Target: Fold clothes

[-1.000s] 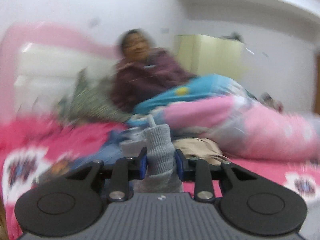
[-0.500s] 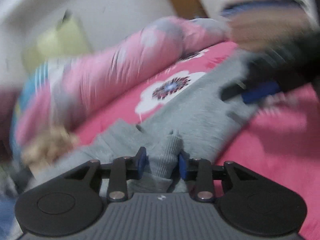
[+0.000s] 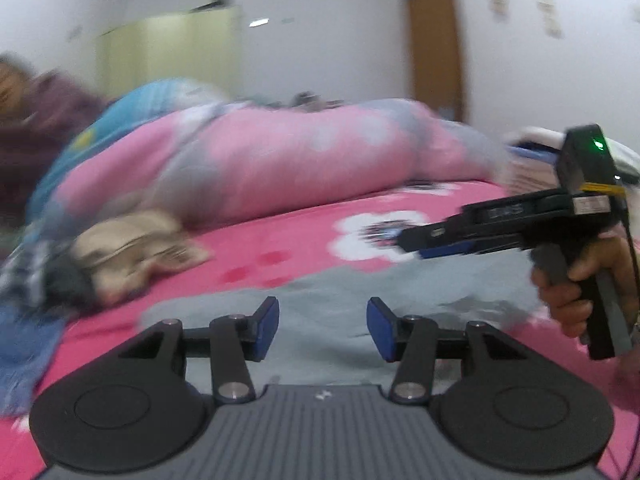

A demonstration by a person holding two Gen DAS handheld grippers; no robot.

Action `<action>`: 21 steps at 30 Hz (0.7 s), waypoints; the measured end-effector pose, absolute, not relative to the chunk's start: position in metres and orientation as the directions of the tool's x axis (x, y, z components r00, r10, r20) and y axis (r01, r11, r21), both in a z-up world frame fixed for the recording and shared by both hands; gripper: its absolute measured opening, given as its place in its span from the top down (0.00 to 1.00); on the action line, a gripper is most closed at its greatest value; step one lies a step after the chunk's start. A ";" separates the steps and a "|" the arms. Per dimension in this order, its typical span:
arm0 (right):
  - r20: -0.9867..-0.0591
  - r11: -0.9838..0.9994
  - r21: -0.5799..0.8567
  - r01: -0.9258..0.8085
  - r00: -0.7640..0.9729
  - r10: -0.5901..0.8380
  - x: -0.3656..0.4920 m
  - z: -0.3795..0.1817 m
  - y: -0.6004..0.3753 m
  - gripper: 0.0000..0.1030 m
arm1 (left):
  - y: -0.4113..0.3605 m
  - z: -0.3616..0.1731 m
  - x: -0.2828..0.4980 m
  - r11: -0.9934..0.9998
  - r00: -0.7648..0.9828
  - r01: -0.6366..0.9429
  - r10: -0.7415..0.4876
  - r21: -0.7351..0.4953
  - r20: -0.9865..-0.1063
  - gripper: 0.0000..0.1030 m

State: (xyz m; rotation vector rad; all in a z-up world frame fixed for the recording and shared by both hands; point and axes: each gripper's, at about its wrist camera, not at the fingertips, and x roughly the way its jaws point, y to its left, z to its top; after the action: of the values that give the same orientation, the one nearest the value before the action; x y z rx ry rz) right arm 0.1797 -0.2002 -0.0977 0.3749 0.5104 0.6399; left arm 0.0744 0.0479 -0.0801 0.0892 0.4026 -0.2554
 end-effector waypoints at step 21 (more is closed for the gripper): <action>-0.540 0.664 0.603 -0.442 0.387 0.747 0.301 -0.106 -0.149 0.40 | 0.155 -0.151 0.083 0.882 0.850 0.210 -0.378 -0.421 -0.367 0.52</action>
State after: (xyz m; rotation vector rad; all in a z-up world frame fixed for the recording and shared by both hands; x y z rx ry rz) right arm 0.3008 -0.1490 -0.1057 0.3931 0.8869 0.7815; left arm 0.0829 0.1551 -0.1506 -0.3794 0.4591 -0.3173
